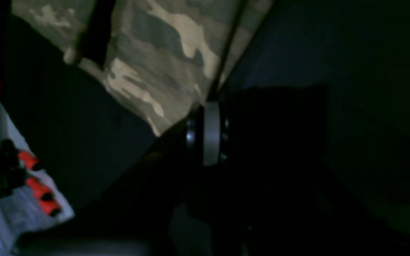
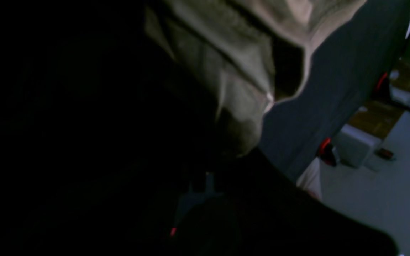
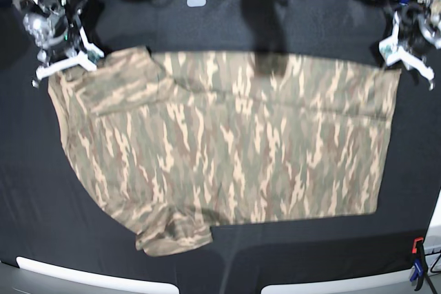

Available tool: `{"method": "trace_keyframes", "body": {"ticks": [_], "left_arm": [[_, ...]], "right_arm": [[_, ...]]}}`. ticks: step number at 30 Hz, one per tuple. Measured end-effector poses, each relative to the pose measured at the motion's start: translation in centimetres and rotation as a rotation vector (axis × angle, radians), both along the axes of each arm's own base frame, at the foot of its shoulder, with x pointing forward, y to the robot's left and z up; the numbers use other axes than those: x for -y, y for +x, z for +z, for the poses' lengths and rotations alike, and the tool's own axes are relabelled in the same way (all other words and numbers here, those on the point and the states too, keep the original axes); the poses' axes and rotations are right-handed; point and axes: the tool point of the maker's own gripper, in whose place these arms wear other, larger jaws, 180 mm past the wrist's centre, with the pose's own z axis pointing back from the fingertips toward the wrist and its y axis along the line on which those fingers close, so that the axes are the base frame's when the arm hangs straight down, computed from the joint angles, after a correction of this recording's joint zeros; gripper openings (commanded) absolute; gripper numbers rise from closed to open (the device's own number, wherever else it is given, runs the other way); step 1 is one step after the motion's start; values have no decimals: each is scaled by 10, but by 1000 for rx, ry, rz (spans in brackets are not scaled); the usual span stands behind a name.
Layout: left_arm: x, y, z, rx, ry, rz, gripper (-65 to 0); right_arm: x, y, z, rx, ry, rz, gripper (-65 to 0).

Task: Layout the t-shirt on the table in an organized manner, then fold the t-shirt properly
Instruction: 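Grasp the corners with both grippers and drag the shirt back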

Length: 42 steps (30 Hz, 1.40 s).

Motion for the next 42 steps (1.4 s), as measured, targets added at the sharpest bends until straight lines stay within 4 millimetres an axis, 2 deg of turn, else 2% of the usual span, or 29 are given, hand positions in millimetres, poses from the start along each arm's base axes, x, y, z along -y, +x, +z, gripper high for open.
{"method": "trace_keyframes", "body": {"ticks": [6,12,15,21,22,24,25,26,28,29,30,33,35,36,38,42], "left_arm": [[4,-38,2,-20,42,-2,-650],[12,-76,4,-94,43,-54,-650],[17,-88,5,-116,36,-65,-650],[9,-87,5,-126,92,-40,-650],[7,-87,5,-130,112,-31,-650],[3,-87,5,-135,133,-20,-650],[1,-86,5,-137,146,-14,-615],[-1,-86,5,-142,158,0,-542],[-8,-86,7,-156,191,28,-421],[-12,-86,8,-172,212,33,-382],[-16,-88,10,-200,230,40,-363],[-32,-96,15,-280,311,40,-357],[-47,-109,18,-355,371,27,-357],[-43,-115,19,-382,346,17,-357],[-40,-104,25,-351,320,21,-357],[-42,-48,55,-187,198,106,-357]], "right_arm": [[9,-49,0,-61,-48,-15,-650],[19,-78,14,-43,-66,-65,-650],[22,-87,20,-49,-70,-73,-650],[21,-83,26,-14,-62,-88,-650],[21,-83,26,-14,-61,-88,-639],[20,-83,27,-12,-63,-92,-545],[23,-84,29,-10,-74,-111,-507],[25,-84,30,-9,-80,-119,-480],[23,-83,32,-5,-78,-121,-463],[21,-82,33,-2,-74,-118,-463],[20,-81,34,4,-75,-113,-463],[19,-74,41,36,-105,-81,-463],[19,-70,46,62,-111,-78,-463],[21,-67,49,85,-110,-88,-463],[25,-59,58,131,-115,-106,-463],[41,-38,77,231,-86,-196,-463]]}}
